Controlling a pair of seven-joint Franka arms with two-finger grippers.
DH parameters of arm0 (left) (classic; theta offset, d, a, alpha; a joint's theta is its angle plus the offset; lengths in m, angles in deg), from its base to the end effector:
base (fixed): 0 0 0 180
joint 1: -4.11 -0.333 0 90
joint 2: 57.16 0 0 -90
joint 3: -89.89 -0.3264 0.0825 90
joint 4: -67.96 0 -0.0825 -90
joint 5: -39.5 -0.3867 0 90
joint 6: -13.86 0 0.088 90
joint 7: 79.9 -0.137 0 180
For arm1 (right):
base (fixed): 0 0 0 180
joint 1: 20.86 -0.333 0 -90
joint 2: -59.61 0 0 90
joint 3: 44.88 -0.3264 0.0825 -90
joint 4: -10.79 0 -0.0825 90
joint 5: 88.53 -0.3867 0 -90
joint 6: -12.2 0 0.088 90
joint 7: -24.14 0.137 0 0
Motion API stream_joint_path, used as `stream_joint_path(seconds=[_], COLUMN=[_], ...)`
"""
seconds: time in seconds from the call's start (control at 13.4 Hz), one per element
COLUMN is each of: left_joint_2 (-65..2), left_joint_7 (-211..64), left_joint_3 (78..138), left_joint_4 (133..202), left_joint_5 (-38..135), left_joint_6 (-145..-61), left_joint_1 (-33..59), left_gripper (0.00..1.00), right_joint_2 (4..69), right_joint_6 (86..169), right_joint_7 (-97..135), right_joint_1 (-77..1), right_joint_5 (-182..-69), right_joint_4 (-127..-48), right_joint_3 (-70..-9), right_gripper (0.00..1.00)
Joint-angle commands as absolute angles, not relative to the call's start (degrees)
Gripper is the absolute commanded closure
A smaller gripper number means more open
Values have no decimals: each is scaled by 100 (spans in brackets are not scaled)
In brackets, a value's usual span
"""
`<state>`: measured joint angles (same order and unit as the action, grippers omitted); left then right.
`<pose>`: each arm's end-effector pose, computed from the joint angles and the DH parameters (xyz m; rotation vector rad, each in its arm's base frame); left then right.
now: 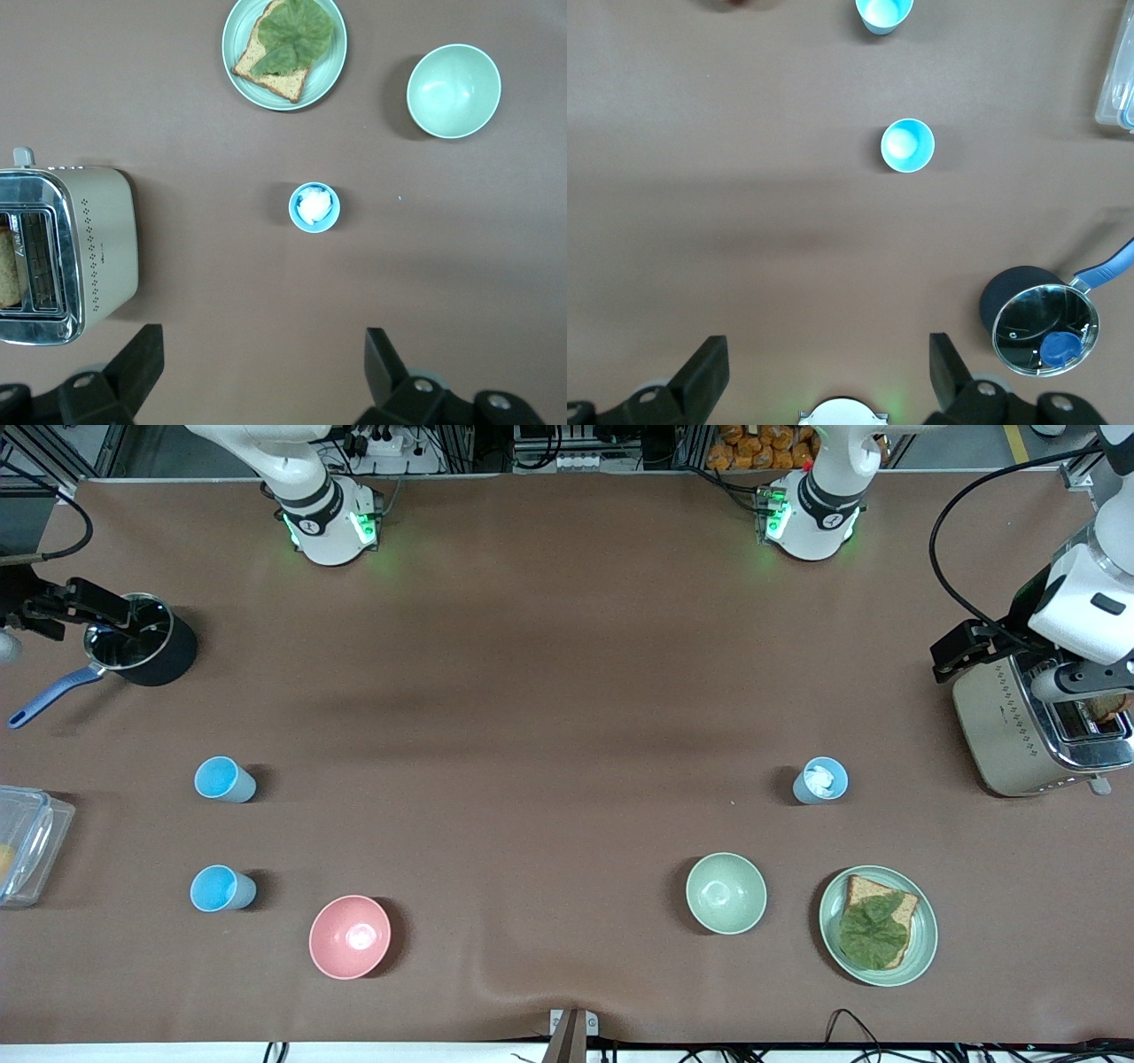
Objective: Stack blue cups with both arms
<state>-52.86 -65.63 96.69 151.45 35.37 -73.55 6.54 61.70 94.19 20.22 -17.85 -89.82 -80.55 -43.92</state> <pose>0.5715 -0.0799 0.6126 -3.0753 -0.1405 -0.0106 0.5251 -0.0333 0.6028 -3.1038 -0.0014 0.1940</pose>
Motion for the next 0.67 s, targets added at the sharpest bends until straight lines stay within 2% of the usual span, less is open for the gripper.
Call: stream_joint_path(seconds=[0.0,0.6], left_joint_2=[-5417,-5190], left_joint_7=[-6777,-6768], left_joint_3=[9561,9367], left_joint_4=[15225,15269], left_joint_5=[3730,3845], left_joint_6=[-7289,-7358], left_joint_1=[701,588], left_gripper=[0,0], right_joint_2=[6313,6313], right_joint_6=[9402,9394], right_joint_7=[2080,2072], right_joint_1=[-1813,-1813], right_joint_5=[-8915,-8915], right_joint_4=[-8150,-8150], right_joint_3=[-4400,-4400], right_gripper=[0,0])
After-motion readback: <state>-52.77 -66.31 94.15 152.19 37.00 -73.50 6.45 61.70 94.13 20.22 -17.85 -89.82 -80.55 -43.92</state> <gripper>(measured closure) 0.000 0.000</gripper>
